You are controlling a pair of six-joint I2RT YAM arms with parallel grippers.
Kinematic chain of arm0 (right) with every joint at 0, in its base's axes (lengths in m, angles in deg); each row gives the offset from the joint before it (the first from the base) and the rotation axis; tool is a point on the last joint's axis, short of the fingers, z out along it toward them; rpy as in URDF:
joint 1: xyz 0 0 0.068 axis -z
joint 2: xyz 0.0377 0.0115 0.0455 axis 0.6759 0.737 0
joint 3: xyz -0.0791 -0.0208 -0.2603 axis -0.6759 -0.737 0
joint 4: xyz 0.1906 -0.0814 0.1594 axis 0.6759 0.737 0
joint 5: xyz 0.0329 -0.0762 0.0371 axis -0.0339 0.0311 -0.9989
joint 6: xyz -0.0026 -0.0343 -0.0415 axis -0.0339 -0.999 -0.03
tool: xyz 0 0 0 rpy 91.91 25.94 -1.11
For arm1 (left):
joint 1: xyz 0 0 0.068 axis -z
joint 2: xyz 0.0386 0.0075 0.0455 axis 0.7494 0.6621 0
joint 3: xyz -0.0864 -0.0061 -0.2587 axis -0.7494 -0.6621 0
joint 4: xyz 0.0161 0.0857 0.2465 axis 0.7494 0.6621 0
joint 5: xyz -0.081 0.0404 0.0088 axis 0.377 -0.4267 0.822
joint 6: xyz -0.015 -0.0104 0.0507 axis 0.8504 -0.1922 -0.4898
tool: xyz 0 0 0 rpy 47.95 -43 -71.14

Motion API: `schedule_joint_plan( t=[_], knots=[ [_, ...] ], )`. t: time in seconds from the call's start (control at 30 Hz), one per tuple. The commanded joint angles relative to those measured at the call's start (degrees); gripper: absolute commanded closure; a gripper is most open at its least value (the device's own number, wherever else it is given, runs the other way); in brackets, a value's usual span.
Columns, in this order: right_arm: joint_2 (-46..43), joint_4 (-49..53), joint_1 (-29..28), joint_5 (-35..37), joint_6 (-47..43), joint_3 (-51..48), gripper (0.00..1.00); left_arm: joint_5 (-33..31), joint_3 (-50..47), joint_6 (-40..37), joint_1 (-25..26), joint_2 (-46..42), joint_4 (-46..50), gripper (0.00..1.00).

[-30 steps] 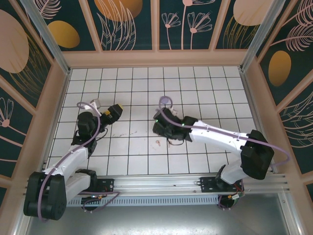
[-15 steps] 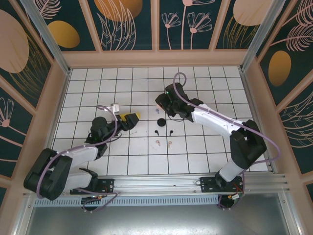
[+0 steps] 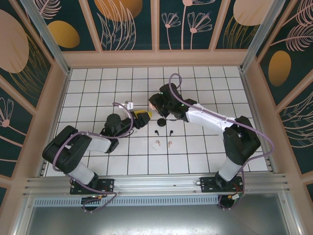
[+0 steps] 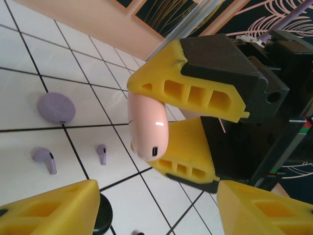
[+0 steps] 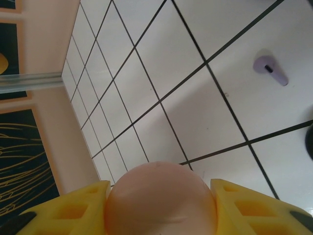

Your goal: Insert the wireless bluetooth earbuds into the charging case

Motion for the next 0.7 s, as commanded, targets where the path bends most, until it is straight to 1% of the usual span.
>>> schedule_joint_plan(
  t=[0.0, 0.37, 0.67],
  knots=[
    [1.0, -1.27, -0.85, -0.21, 1.18, 2.77, 0.65, -1.1, 1.52, -0.24, 0.4, 1.39, -5.39, 0.39],
    [1.21, -1.27, -2.09, 0.05, 1.42, 3.14, 0.65, -2.54, 2.8, -0.41, 0.4, 3.22, -6.62, 0.48],
    [1.22, -1.53, -2.54, -0.12, 1.39, 2.64, 0.65, -2.88, 4.06, -0.14, 0.4, 4.38, -7.38, 0.61]
  ],
)
